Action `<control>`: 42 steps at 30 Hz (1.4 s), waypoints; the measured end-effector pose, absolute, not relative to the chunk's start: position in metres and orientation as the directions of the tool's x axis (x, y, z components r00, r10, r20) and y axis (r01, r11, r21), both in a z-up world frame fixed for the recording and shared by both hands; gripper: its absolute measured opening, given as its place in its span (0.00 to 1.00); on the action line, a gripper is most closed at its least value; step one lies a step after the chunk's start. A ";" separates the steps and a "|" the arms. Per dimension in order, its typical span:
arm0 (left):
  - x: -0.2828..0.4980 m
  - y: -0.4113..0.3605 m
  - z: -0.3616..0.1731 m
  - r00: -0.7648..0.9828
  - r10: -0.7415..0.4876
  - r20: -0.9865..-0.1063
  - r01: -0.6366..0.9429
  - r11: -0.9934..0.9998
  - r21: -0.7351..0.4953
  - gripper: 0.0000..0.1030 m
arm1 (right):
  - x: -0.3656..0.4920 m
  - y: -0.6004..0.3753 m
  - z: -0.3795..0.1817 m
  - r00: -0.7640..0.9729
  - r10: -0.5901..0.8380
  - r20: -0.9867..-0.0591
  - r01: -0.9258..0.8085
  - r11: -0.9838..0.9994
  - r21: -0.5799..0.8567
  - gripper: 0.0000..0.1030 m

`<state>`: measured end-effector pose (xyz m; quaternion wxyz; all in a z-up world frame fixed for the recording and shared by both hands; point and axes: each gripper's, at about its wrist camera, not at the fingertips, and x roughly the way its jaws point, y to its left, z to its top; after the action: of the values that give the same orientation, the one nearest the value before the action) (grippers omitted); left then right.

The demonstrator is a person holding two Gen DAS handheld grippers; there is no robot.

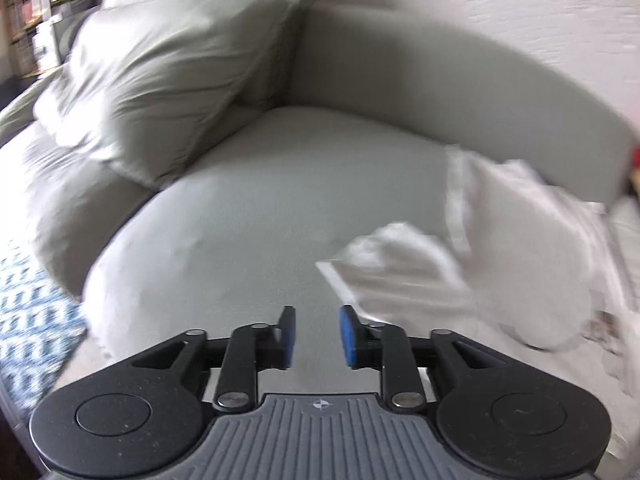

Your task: Fold clothes

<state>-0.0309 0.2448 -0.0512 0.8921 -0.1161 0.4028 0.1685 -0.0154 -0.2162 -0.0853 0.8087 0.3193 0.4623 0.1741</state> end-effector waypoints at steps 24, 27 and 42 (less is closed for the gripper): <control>-0.028 0.069 -0.150 0.449 0.073 -0.890 -0.046 0.997 0.059 0.15 | -0.011 -0.172 -0.172 0.399 0.414 -0.818 -0.112 0.908 0.404 0.10; -0.030 0.074 -0.134 0.514 0.038 -0.857 -0.077 0.997 -0.002 0.26 | -0.021 -0.182 -0.165 0.408 0.422 -0.810 -0.073 0.899 0.432 0.18; 0.010 0.065 -0.163 0.500 0.060 -0.864 -0.095 0.995 0.014 0.33 | 0.019 -0.141 -0.181 0.408 0.450 -0.794 -0.125 0.889 0.440 0.20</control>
<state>0.0098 0.0653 -0.1626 0.8657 -0.0174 0.4982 0.0447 0.0194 -0.1410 -0.1810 0.8242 0.1579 0.5151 0.1746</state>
